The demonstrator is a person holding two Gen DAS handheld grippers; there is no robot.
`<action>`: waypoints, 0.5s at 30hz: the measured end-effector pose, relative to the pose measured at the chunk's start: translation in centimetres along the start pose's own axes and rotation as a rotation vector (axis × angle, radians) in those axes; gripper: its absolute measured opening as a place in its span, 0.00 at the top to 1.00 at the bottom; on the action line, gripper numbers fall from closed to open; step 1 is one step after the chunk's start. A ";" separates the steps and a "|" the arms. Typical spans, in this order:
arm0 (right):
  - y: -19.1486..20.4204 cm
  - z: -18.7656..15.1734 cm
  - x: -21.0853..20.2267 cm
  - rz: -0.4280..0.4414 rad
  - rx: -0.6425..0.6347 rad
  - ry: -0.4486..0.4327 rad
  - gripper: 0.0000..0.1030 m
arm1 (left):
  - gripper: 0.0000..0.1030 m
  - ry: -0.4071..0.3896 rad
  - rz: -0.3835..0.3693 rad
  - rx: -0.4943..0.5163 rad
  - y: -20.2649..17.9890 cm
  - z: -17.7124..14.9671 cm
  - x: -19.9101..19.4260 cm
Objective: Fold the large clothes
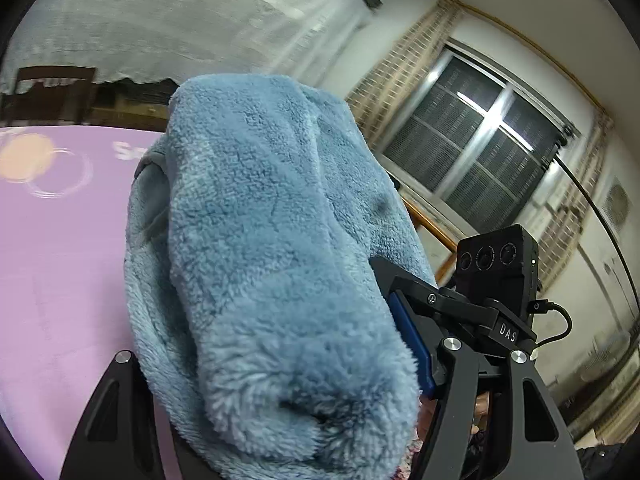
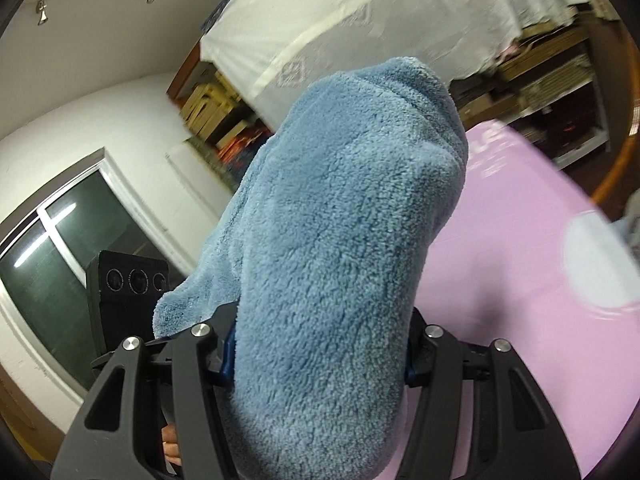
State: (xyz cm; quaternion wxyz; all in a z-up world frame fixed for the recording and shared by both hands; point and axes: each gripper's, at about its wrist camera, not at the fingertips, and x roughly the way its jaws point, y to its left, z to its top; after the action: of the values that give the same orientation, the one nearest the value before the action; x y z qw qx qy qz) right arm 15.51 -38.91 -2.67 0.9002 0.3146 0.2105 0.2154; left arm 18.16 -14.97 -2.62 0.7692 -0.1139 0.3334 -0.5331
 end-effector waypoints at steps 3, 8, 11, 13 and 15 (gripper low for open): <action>-2.2 0.0 -2.7 -0.045 0.009 -0.026 0.46 | 0.33 0.042 -0.033 0.007 -1.2 -0.7 3.5; -7.9 -1.3 -5.6 -0.111 0.083 -0.049 0.46 | 0.33 0.141 -0.027 0.023 -1.4 -2.1 9.9; -11.8 -2.3 -5.5 -0.185 0.129 -0.039 0.45 | 0.33 0.225 -0.004 -0.005 0.4 -3.7 14.4; -14.6 -3.3 -4.5 -0.253 0.176 0.005 0.44 | 0.33 0.312 0.025 -0.052 2.5 -5.3 17.7; -18.0 -5.3 -3.7 -0.345 0.253 0.078 0.42 | 0.31 0.381 0.059 -0.080 4.1 -6.9 20.1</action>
State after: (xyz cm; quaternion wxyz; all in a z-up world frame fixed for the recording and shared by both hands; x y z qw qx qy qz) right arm 14.38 -51.05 -17.36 0.8682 0.3757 0.3213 0.0418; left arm 21.09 -30.05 -17.84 0.7024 -0.0316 0.4969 -0.5087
